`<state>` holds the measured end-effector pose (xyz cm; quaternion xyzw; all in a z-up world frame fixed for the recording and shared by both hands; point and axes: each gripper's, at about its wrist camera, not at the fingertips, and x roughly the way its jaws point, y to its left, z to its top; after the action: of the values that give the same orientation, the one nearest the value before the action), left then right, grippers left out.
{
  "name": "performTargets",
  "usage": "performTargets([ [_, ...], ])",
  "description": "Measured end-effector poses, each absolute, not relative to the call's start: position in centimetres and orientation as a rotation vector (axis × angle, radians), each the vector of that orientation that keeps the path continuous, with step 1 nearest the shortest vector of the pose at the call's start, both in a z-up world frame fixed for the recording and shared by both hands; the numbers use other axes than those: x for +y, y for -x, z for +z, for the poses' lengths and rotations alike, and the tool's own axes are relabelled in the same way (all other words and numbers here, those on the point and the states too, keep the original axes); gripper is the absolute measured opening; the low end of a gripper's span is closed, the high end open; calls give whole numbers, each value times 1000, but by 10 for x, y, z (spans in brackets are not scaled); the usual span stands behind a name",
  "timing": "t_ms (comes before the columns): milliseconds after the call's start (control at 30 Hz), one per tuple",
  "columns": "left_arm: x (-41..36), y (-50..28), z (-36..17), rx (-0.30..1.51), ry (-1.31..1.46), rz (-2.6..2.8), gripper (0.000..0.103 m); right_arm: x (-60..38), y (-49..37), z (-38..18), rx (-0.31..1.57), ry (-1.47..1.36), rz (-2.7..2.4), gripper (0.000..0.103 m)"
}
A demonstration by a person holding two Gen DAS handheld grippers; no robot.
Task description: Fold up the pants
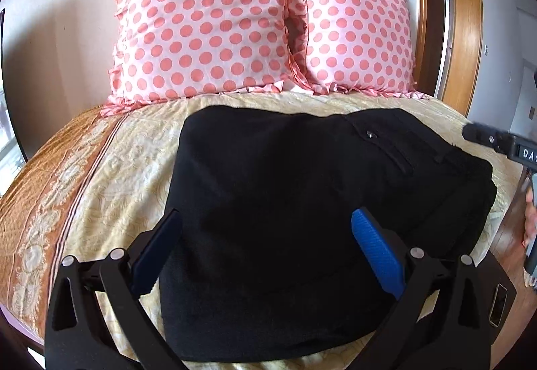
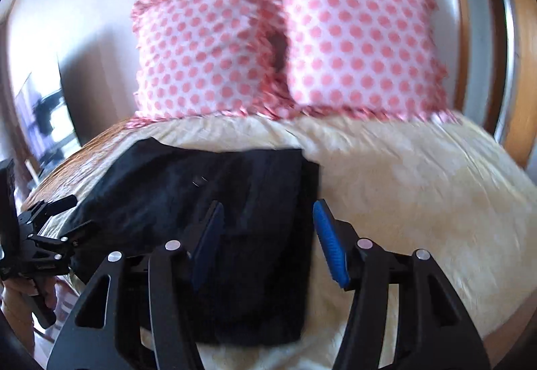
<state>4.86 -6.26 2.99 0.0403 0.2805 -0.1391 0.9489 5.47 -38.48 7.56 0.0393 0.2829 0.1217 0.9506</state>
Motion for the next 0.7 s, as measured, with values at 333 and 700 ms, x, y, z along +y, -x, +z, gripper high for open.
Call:
performTargets([
  [333,-71,-70,9,691,-93,-304,101,-349,-88,33,764,-9,331,57],
  [700,-69,-69,14,719,-20,-375,101,-355,-46,35,719,1,362,58],
])
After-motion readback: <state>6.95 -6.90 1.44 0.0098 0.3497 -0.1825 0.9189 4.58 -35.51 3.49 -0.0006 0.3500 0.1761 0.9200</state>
